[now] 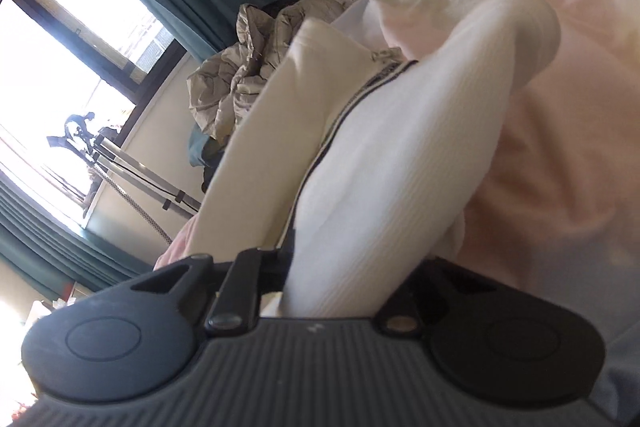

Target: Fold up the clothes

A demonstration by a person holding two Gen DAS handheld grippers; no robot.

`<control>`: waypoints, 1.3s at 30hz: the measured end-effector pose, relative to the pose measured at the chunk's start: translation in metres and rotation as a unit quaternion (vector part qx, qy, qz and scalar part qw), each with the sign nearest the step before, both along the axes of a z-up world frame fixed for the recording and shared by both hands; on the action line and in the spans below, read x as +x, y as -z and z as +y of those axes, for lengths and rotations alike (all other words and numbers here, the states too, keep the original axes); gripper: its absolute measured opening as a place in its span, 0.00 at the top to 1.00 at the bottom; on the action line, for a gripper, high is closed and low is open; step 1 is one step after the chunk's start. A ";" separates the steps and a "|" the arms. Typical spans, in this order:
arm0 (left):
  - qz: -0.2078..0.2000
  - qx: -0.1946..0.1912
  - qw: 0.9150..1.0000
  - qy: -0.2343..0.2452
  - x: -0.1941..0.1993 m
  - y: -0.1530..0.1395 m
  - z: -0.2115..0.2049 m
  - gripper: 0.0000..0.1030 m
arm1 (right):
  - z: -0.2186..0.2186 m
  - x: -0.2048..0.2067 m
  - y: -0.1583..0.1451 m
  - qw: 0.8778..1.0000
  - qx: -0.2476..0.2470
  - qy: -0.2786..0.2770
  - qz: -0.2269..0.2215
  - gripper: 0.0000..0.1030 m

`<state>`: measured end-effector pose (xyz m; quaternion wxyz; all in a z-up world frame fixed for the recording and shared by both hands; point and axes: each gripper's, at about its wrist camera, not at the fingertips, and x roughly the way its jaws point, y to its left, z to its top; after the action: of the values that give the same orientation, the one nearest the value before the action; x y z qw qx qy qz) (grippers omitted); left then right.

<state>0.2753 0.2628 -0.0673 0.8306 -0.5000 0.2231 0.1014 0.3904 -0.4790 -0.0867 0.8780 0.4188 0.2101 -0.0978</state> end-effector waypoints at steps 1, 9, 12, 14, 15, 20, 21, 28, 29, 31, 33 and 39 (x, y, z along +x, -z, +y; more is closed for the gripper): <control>-0.007 -0.001 1.000 0.001 -0.004 -0.008 -0.001 0.84 | 0.001 -0.005 -0.010 1.000 -0.005 0.001 -0.006 0.86; -0.026 -0.009 0.999 0.037 -0.074 -0.055 0.002 0.84 | -0.019 -0.096 -0.061 0.999 0.003 -0.013 -0.040 0.86; -0.016 -0.004 0.998 0.061 -0.114 -0.054 0.003 0.84 | -0.034 -0.146 -0.055 0.999 0.023 -0.019 -0.025 0.86; 0.001 -0.001 0.997 0.078 -0.138 -0.048 0.002 0.84 | -0.040 -0.177 -0.047 0.999 0.040 -0.021 -0.009 0.86; 0.011 0.001 0.996 0.083 -0.146 -0.044 0.002 0.84 | -0.043 -0.190 -0.041 0.999 0.048 -0.021 -0.001 0.86; 0.019 0.020 0.995 0.093 -0.172 -0.017 0.000 0.83 | -0.051 -0.235 -0.003 0.995 0.092 -0.016 0.021 0.85; 0.014 0.027 0.995 0.095 -0.172 -0.014 0.000 0.83 | -0.051 -0.238 0.003 0.995 0.097 -0.011 0.019 0.85; 0.033 0.110 0.988 0.101 -0.179 -0.023 -0.018 0.52 | -0.052 -0.245 0.026 0.992 0.122 0.005 -0.005 0.79; 0.043 0.132 0.985 0.098 -0.183 -0.027 -0.024 0.41 | -0.053 -0.245 0.028 0.992 0.125 0.008 -0.006 0.78; 0.052 0.183 0.978 0.088 -0.198 -0.038 -0.036 0.22 | -0.052 -0.241 0.031 0.992 0.127 0.012 -0.004 0.75; 0.058 0.249 0.963 0.088 -0.216 -0.051 -0.057 0.17 | -0.053 -0.239 0.034 0.991 0.131 0.013 -0.006 0.72; 0.048 0.338 0.935 0.096 -0.243 -0.081 -0.117 0.12 | -0.053 -0.241 0.036 0.989 0.147 0.024 -0.022 0.59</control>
<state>0.0323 0.1457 0.0142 0.9447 -0.1608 0.2621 0.1140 0.1495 -0.5324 -0.1229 0.8087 0.5503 0.1930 -0.0773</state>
